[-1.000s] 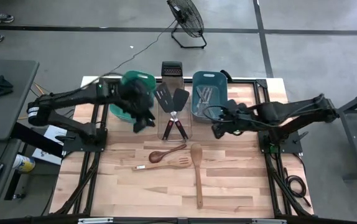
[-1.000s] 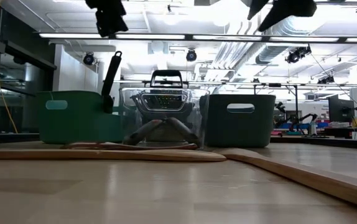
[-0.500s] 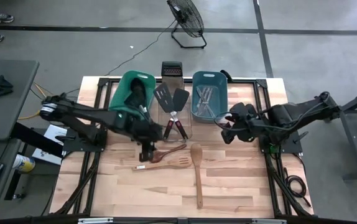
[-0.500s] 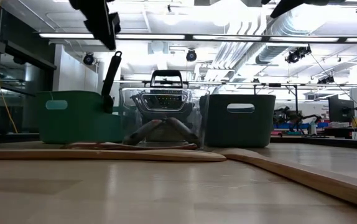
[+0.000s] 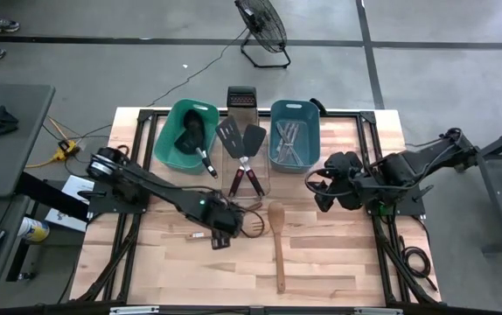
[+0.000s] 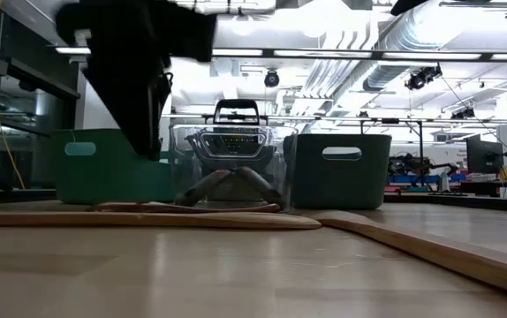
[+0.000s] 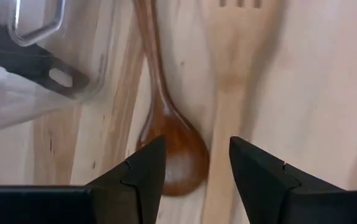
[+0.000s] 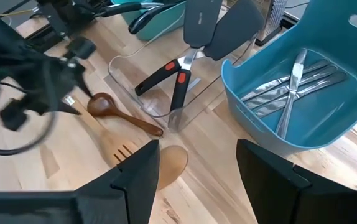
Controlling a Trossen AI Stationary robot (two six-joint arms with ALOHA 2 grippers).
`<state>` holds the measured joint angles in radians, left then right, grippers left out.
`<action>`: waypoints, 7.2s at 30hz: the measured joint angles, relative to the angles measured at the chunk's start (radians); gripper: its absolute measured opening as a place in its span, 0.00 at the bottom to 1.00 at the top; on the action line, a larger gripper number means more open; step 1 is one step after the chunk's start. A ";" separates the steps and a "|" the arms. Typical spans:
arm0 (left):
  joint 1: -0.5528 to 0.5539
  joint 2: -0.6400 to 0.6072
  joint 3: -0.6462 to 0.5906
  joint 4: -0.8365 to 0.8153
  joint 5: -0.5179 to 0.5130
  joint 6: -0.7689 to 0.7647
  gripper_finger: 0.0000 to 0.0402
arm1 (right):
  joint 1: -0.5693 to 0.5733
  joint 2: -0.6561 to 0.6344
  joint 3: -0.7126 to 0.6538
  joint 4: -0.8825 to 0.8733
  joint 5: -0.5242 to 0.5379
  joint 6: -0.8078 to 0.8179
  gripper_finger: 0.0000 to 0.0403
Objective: Pick & Place Kitchen Items
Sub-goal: Put the wooden spoon into the green bin
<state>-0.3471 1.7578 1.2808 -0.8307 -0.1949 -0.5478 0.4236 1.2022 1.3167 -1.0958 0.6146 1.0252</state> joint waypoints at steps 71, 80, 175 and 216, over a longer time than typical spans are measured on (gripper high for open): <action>-0.025 0.012 -0.328 0.407 -0.100 -0.109 0.10 | 0.030 0.001 -0.070 0.014 -0.027 0.026 0.51; -0.025 0.010 -0.330 0.406 -0.071 -0.119 0.10 | 0.030 0.001 -0.070 0.014 -0.038 0.026 0.51; -0.027 -0.075 -0.327 0.146 0.234 0.104 0.71 | 0.030 0.000 -0.100 0.034 -0.047 0.029 0.51; -0.024 0.019 -0.330 0.045 0.275 0.157 0.11 | 0.030 0.000 -0.108 0.038 -0.064 0.026 0.51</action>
<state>-0.3714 1.7763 0.9508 -0.7853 0.0803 -0.3905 0.4538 1.2026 1.2083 -1.0580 0.5507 1.0512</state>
